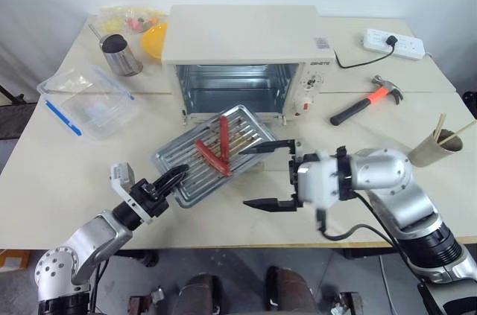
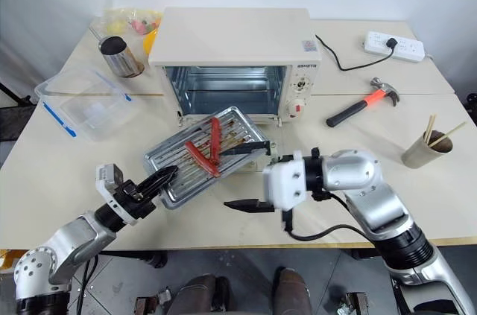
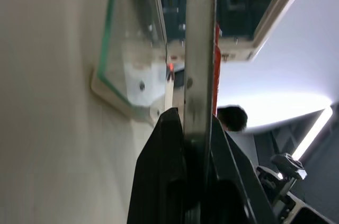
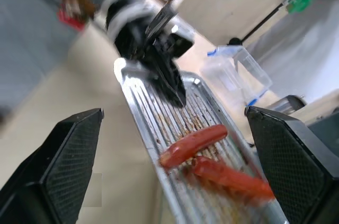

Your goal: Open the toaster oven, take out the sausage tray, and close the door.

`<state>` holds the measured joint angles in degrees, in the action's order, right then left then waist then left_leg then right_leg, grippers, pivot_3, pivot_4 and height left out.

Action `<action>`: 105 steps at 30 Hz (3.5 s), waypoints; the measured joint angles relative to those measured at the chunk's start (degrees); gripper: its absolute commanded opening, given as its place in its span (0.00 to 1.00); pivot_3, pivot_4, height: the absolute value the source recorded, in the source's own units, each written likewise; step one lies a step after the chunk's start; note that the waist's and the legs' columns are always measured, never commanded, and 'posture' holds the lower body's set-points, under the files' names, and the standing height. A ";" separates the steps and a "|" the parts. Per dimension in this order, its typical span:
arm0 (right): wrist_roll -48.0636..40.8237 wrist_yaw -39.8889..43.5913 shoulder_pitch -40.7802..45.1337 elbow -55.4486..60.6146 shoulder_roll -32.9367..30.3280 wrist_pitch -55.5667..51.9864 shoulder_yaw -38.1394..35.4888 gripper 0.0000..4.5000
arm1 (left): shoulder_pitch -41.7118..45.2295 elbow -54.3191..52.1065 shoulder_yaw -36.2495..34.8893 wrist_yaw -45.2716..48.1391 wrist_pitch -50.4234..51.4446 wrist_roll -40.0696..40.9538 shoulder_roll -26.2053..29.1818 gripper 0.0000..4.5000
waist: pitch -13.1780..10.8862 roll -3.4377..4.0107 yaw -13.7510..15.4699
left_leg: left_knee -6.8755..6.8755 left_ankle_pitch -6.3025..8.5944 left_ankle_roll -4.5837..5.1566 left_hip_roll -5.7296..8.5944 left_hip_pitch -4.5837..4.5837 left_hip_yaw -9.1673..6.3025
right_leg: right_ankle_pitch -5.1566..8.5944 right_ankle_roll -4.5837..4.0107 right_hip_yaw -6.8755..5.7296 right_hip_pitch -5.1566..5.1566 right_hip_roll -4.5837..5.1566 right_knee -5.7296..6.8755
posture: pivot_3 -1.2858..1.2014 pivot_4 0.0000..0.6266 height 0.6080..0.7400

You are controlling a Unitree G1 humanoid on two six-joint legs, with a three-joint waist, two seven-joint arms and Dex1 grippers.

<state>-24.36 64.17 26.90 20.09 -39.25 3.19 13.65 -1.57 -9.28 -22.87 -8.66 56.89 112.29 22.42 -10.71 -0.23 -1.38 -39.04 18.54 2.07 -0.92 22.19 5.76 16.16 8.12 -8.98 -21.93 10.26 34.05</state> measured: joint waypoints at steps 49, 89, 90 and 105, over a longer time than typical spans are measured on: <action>9.59 24.99 17.60 -72.46 6.16 22.29 -3.58 0.01 | -32.41 -25.23 -9.74 0.50 -31.54 0.03 -24.24 0.00 | -0.04 0.08 -0.27 | -0.21 0.66 0.49 0.04 0.03 0.29 | -0.02 0.02 0.07 0.47 0.04 -1.12 | 0.52 0.24 1.00; 3.88 24.09 27.32 -57.01 4.58 -0.60 -9.67 0.14 | -26.72 -9.87 -5.51 9.96 -3.96 -0.04 1.78 0.00 | -0.20 0.37 0.34 | -0.20 0.65 0.24 0.06 0.06 -0.08 | 0.03 -0.07 0.09 0.19 -0.01 -0.38 | 0.52 0.24 1.00; 2.40 24.14 25.72 -55.74 3.30 -1.04 -8.88 0.21 | -25.10 -8.72 -4.92 10.02 -2.88 -0.06 3.53 0.00 | -0.25 0.44 0.29 | -0.20 0.65 0.24 0.06 0.07 -0.07 | 0.03 -0.07 0.09 0.19 -0.01 -0.38 | 0.52 0.24 1.00; -21.00 24.64 16.43 -54.84 -13.98 3.54 2.79 1.00 | 2.81 10.31 7.05 11.35 9.56 -0.25 16.19 0.00 | -0.39 0.69 -0.02 | -0.17 0.29 0.07 0.02 -0.10 0.19 | 0.03 0.00 0.06 0.18 -0.01 -0.19 | 0.52 0.24 1.00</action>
<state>-45.35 88.81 43.33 -34.75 -53.23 6.73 16.44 1.24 1.03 -15.82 2.68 66.45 112.04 38.61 -11.10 0.46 -1.40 -39.21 18.83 2.14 -0.90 22.09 5.95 16.19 8.12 -8.92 -21.75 10.25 33.85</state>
